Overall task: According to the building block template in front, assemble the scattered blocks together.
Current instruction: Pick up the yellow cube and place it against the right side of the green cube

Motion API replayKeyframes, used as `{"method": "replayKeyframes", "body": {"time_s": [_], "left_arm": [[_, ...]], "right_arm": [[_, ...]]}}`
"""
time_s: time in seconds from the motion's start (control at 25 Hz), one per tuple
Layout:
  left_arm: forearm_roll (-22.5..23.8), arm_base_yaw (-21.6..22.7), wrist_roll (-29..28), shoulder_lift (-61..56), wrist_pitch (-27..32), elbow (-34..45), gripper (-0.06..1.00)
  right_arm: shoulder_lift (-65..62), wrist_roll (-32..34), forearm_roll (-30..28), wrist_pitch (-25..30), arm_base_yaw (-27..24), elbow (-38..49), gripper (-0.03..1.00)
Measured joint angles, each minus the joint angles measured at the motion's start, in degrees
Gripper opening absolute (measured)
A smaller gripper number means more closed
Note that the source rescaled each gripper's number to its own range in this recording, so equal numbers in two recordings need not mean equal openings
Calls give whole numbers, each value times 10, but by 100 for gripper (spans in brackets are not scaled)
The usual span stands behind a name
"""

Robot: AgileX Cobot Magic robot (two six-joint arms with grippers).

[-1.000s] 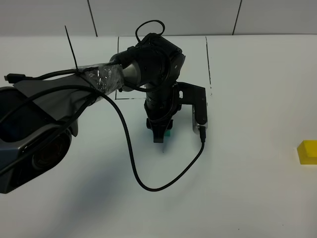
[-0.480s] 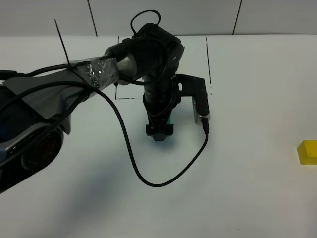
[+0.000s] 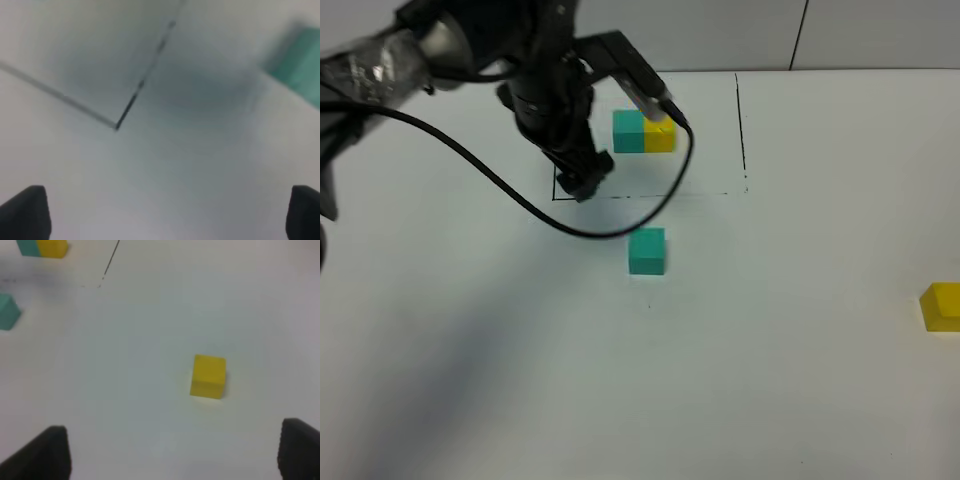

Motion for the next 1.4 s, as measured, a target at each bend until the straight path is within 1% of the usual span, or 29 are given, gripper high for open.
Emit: {"method": "replayKeyframes", "body": {"time_s": [0.12, 0.24, 0.32, 0.48, 0.56, 0.64, 0.76, 0.96, 1.16, 1.4], "left_arm": [[3, 67, -47, -35, 8, 25, 98], [4, 129, -79, -88, -5, 77, 96], [4, 172, -94, -136, -25, 129, 96], [8, 259, -147, -248, -85, 243, 92], [10, 288, -170, -313, -116, 298, 91], [11, 294, -182, -382, -135, 349, 91], [-6, 291, -194, -487, -143, 408, 90], [-22, 263, -222, -612, -111, 476, 88], [-25, 234, -237, -738, -79, 558, 87], [-44, 226, -244, -894, -74, 657, 85]], "right_arm": [[0, 0, 0, 0, 0, 0, 88], [0, 0, 0, 0, 0, 0, 88], [0, 0, 0, 0, 0, 0, 88], [0, 0, 0, 0, 0, 0, 88], [0, 0, 0, 0, 0, 0, 88], [0, 0, 0, 0, 0, 0, 88], [0, 0, 0, 0, 0, 0, 88], [0, 0, 0, 0, 0, 0, 88], [0, 0, 0, 0, 0, 0, 88], [0, 0, 0, 0, 0, 0, 88]]}}
